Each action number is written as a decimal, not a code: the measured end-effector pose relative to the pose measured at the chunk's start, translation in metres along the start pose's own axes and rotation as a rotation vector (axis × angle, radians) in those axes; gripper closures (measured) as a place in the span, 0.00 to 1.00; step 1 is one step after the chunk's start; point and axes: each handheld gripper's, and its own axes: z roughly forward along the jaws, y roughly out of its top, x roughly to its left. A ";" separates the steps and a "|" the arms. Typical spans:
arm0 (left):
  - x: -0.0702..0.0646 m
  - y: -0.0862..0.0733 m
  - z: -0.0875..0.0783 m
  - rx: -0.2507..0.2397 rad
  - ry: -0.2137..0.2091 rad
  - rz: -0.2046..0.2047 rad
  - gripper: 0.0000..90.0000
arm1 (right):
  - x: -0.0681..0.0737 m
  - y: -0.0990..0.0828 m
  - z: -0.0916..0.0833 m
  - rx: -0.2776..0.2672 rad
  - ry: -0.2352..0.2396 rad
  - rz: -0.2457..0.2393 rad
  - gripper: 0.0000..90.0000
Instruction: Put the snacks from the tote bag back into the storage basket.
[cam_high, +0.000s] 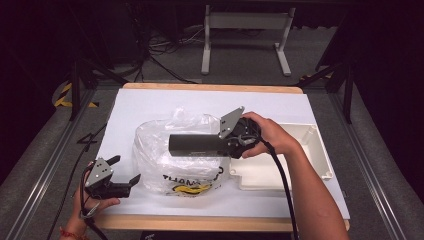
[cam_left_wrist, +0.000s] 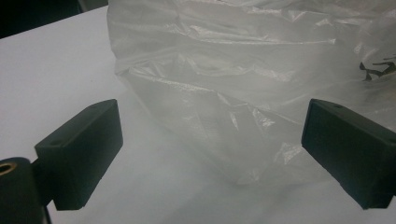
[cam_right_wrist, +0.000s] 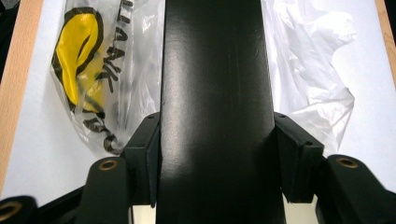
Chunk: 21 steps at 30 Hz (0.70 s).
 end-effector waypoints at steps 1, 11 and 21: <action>0.000 0.000 0.000 0.000 0.002 0.001 0.07 | 0.000 -0.001 -0.001 -0.001 -0.003 -0.001 0.47; -0.001 0.000 0.000 0.003 0.001 -0.002 0.07 | 0.001 -0.015 -0.014 -0.007 -0.019 0.016 0.47; -0.001 0.000 0.001 0.007 0.003 0.005 0.07 | 0.003 -0.030 -0.025 0.001 -0.017 0.039 0.47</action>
